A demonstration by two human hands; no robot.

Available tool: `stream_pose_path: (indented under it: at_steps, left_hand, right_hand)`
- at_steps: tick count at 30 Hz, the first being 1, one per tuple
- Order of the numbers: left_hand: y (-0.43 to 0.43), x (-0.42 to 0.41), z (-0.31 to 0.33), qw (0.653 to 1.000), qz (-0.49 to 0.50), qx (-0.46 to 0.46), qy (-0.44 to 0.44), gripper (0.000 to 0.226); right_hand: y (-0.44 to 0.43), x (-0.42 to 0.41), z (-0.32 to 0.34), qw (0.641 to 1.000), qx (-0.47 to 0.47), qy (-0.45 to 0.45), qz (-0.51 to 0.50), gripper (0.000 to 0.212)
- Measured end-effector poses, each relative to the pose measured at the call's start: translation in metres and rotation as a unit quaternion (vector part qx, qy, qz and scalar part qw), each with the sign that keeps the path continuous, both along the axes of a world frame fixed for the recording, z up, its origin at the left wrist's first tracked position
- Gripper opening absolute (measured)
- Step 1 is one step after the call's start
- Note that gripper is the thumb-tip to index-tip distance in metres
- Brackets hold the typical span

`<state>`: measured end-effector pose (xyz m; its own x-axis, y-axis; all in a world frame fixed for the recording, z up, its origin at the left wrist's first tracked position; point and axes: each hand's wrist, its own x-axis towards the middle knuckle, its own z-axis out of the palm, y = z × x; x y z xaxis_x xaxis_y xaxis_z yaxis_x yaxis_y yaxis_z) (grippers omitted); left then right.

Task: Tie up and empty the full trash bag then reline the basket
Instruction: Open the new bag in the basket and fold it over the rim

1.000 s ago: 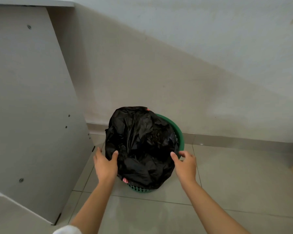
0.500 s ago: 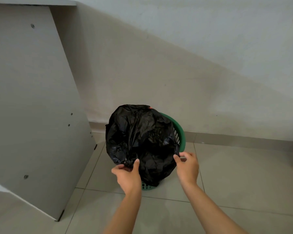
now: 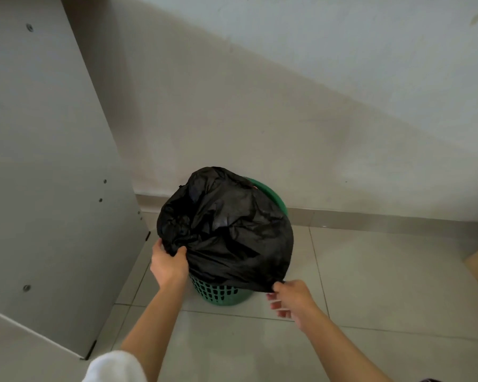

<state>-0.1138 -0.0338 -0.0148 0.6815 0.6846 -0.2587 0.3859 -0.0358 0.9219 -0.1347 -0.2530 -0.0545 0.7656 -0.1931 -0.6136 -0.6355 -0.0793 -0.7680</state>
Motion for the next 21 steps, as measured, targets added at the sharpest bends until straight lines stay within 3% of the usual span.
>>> stream_pose_path:
  at_steps: [4, 6, 10, 13, 16, 18, 21]
  left_hand:
    - [0.027, 0.011, 0.004, 0.996, -0.075, 0.042, 0.015, 0.044]
    - [0.035, 0.014, 0.005, 0.994, -0.087, 0.055, 0.027, 0.046]
    - [0.034, 0.014, 0.004, 0.992, -0.099, 0.073, 0.033, 0.047]
    - [0.034, 0.012, 0.003, 0.990, -0.109, 0.082, 0.035, 0.048]
    - [0.036, 0.010, 0.003, 0.988, -0.119, 0.090, 0.035, 0.047]
    - [0.039, 0.008, 0.001, 0.987, -0.120, 0.098, 0.038, 0.047]
    - [0.042, 0.004, -0.001, 0.987, -0.115, 0.102, 0.041, 0.049]
  right_hand:
    - [-0.004, 0.000, 0.006, 0.978, 0.008, -0.197, -0.070, 0.033]
    - [-0.003, 0.007, 0.014, 0.964, -0.001, -0.256, -0.075, 0.033]
    - [0.003, 0.030, 0.027, 0.963, -0.055, -0.252, -0.078, 0.034]
    - [0.005, 0.044, 0.036, 0.949, -0.208, -0.231, -0.049, 0.050]
    - [0.007, 0.060, 0.040, 0.920, -0.321, -0.224, 0.016, 0.040]
    - [0.007, 0.072, 0.045, 0.912, -0.313, -0.266, -0.009, 0.028]
    - [-0.003, 0.077, 0.050, 0.903, -0.264, -0.298, -0.160, 0.024]
